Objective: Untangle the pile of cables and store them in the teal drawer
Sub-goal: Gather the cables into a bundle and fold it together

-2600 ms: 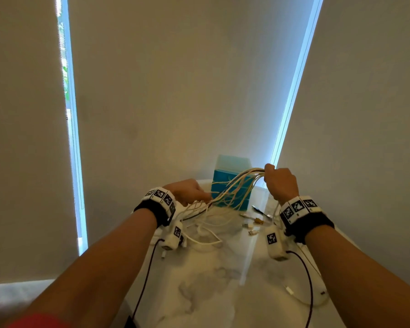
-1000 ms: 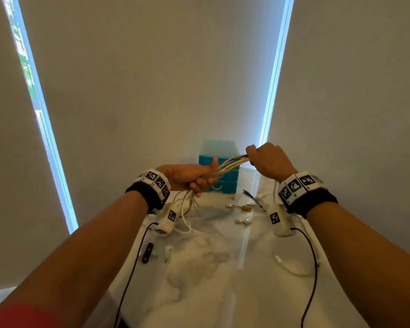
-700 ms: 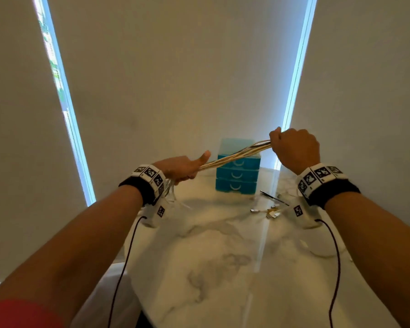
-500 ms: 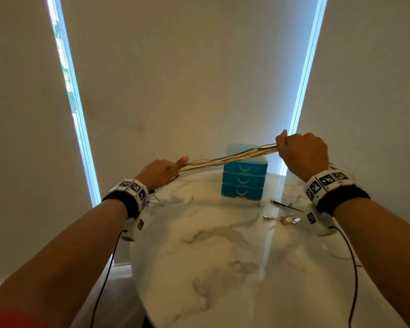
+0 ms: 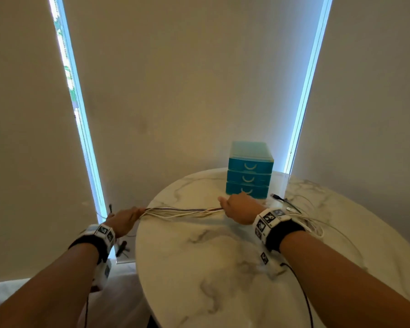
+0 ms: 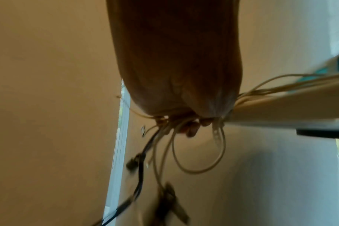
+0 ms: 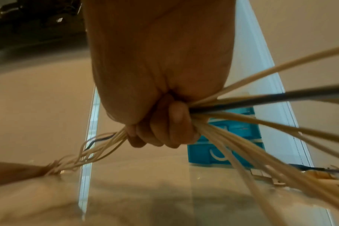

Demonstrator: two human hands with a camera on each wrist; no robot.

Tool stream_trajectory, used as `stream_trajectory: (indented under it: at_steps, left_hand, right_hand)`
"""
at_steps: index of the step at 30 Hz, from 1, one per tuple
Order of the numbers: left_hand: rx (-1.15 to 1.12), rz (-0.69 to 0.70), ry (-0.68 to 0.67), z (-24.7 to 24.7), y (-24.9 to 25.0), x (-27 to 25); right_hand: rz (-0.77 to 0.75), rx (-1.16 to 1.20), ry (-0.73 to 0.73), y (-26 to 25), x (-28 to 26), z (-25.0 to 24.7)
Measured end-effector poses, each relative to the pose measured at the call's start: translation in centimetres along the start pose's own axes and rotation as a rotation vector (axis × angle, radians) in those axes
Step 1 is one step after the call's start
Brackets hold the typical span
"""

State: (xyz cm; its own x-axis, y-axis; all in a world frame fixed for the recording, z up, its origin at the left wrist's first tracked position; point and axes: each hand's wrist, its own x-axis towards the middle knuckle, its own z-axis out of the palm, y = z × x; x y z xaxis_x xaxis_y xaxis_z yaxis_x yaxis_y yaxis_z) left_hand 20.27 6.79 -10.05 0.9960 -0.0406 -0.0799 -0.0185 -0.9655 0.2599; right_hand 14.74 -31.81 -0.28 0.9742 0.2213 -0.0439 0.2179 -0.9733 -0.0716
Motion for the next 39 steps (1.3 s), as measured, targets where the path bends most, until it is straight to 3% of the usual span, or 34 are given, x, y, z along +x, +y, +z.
stream_trajectory:
  at_steps: [4,6,8,10,11,13,15,17,21,25,28,34,39]
  left_hand:
    - [0.146,-0.213,-0.204,-3.9,1.5,-0.1]
    - [0.265,-0.242,-0.123,-6.9,3.6,-0.6]
    - [0.176,-0.105,0.023,-8.9,6.3,-0.3]
    - [-0.044,0.171,0.164,-8.9,10.3,-0.3]
    - [-0.171,0.285,0.146,-8.3,13.1,-0.6]
    - [-0.406,0.398,-0.013,-6.6,18.9,-2.0]
    - [-0.531,0.368,-0.189,-4.6,23.0,-3.0]
    - [-0.514,0.279,-0.253,-2.5,24.6,-2.8]
    - [-0.408,0.272,-0.029,-1.3,24.7,-1.8]
    - [-0.284,0.292,0.150,-2.9,23.0,-0.5]
    - [-0.272,0.213,0.225,-5.5,19.9,0.3]
    - [-0.116,0.082,0.276,-7.4,17.4,2.3]
    - [-0.027,0.036,0.315,-7.6,17.5,4.5]
  right_hand:
    - [0.025,-0.042,0.079,-1.2,-0.4,0.8]
    - [0.039,-0.029,0.115,-1.2,-0.1,1.1]
    - [0.048,-0.016,0.143,-1.5,0.1,1.1]
    - [0.033,-0.005,0.165,-2.0,-0.2,1.1]
    - [0.017,-0.015,0.170,-2.3,-0.4,1.0]
    - [-0.005,-0.017,0.190,-2.5,-0.6,0.9]
    - [-0.021,-0.041,0.181,-2.6,-0.7,1.0]
    - [-0.041,-0.042,0.179,-2.3,-0.9,1.0]
    - [-0.030,0.133,0.129,-0.9,-1.3,0.0]
    - [0.133,0.503,-0.102,1.5,-2.5,-2.0]
    - [0.206,0.498,-0.171,5.9,-4.2,-3.1]
    - [0.184,0.094,0.161,13.8,-6.6,-6.7]
    - [0.259,-0.081,0.294,17.4,-6.7,-7.9]
